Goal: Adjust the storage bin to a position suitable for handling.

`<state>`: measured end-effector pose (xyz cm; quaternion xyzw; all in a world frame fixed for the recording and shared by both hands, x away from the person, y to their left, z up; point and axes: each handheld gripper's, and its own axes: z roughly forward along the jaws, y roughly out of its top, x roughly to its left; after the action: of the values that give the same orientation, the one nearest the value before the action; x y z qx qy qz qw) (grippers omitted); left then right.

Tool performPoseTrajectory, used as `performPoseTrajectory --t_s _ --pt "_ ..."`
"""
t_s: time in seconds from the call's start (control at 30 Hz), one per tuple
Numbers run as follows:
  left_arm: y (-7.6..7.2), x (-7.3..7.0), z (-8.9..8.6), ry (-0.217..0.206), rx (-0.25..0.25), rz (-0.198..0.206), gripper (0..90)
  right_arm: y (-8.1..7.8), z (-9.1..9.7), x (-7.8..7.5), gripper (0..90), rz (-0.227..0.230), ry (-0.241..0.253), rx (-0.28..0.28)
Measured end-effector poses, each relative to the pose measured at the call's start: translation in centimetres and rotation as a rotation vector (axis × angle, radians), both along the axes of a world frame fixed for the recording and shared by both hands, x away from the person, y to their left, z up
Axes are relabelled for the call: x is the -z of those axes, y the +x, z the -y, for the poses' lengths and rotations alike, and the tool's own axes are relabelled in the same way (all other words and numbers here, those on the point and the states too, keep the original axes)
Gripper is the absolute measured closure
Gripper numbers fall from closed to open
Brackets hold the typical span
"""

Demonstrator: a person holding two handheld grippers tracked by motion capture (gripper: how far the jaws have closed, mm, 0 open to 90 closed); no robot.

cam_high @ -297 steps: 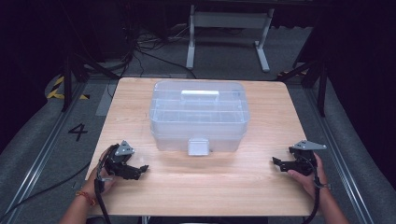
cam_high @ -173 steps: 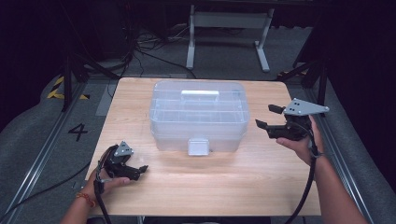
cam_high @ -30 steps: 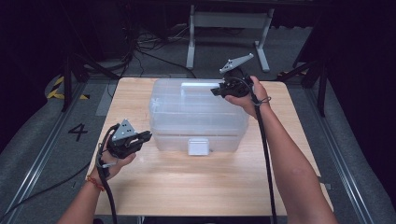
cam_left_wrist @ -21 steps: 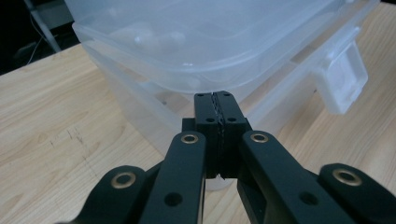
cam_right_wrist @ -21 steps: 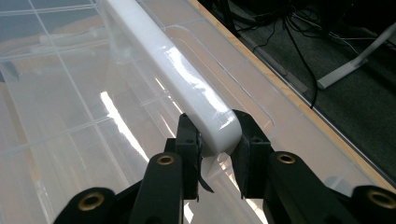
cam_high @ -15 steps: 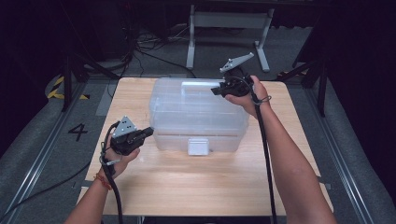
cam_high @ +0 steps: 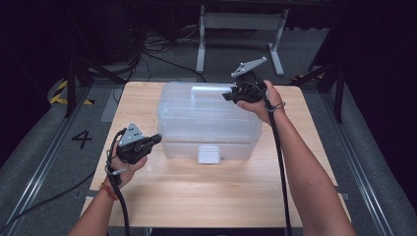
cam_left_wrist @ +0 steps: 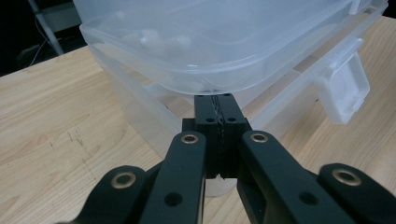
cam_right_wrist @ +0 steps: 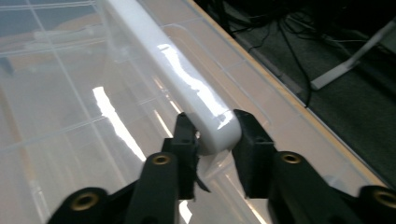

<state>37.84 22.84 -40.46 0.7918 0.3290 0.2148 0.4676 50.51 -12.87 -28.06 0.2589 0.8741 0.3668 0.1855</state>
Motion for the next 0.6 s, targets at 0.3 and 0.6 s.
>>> performPoseTrajectory --t_s 0.3,0.6 --pt "0.0 -0.1 0.0 0.015 -0.001 0.005 90.0 -2.0 2.3 -1.1 58.5 0.094 0.064 0.015" --pt "0.0 -0.3 0.1 0.034 0.001 0.011 90.0 -4.8 6.5 -2.4 55.3 0.158 0.113 0.039"
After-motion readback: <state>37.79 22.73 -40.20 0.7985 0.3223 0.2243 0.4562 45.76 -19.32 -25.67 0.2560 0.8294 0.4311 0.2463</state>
